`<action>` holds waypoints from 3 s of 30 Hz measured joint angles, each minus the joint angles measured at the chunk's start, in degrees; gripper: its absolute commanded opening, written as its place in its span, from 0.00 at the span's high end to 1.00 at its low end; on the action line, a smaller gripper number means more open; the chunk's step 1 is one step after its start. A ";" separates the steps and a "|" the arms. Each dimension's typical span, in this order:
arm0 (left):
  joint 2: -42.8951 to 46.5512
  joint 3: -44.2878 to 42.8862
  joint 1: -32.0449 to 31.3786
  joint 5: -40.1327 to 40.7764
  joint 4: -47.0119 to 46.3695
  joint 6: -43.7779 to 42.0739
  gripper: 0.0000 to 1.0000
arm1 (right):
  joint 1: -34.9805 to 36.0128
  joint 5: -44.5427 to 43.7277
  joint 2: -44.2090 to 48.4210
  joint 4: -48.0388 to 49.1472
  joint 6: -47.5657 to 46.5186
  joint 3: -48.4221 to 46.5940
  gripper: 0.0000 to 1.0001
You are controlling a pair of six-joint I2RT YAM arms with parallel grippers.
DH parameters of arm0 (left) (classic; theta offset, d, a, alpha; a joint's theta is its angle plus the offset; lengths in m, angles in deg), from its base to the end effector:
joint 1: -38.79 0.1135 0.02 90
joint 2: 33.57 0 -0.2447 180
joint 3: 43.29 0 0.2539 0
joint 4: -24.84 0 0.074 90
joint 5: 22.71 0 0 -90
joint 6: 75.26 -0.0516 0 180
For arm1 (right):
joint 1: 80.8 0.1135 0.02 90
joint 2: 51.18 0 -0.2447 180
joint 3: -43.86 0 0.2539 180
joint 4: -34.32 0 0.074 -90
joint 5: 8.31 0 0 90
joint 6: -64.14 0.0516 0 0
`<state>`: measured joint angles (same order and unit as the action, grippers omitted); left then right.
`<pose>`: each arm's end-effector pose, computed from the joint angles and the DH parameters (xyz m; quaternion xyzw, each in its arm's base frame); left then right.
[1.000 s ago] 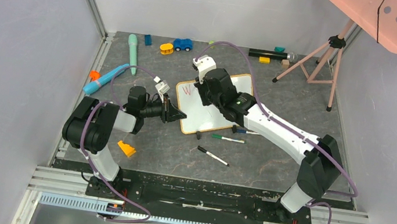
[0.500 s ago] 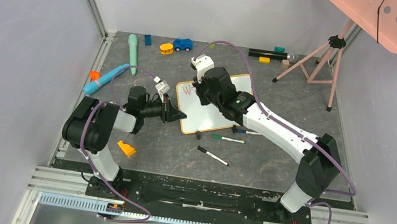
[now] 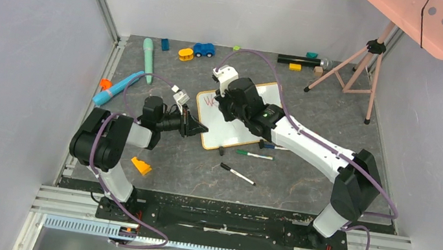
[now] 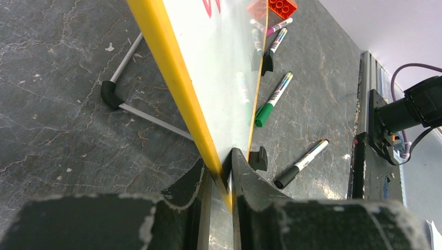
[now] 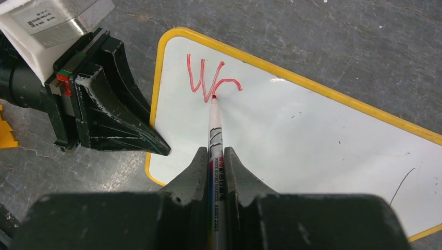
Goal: Write a sentence on the whiteboard
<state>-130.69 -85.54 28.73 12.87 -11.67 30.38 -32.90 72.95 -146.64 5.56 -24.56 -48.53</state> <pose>0.2833 -0.0929 0.1159 0.2322 0.7333 -0.4772 0.4250 0.2760 0.2938 0.2776 -0.3106 0.8149 0.1412 0.4684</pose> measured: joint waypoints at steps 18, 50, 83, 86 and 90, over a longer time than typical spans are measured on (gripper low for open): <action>0.00 0.00 0.00 0.11 0.07 0.02 0.91 | -0.11 -4.24 -0.33 -2.54 0.13 -2.49 1.00; 0.00 0.00 0.00 0.09 0.11 0.02 0.91 | -0.39 -3.58 1.44 -2.38 0.81 1.14 1.00; 0.00 0.00 0.00 -0.20 -0.09 0.02 0.91 | -3.89 1.20 3.32 -2.16 1.01 -2.01 1.00; 0.00 0.00 0.00 -0.20 -0.09 0.02 0.91 | -3.89 1.36 2.84 -2.16 1.01 -2.19 1.00; 0.00 0.00 0.00 -0.20 -0.09 0.02 0.91 | -3.89 1.40 2.49 -2.56 1.01 -2.19 1.00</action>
<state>-130.69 -85.54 28.73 12.68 -11.75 30.40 -36.79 74.35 -144.14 3.00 -23.55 -50.71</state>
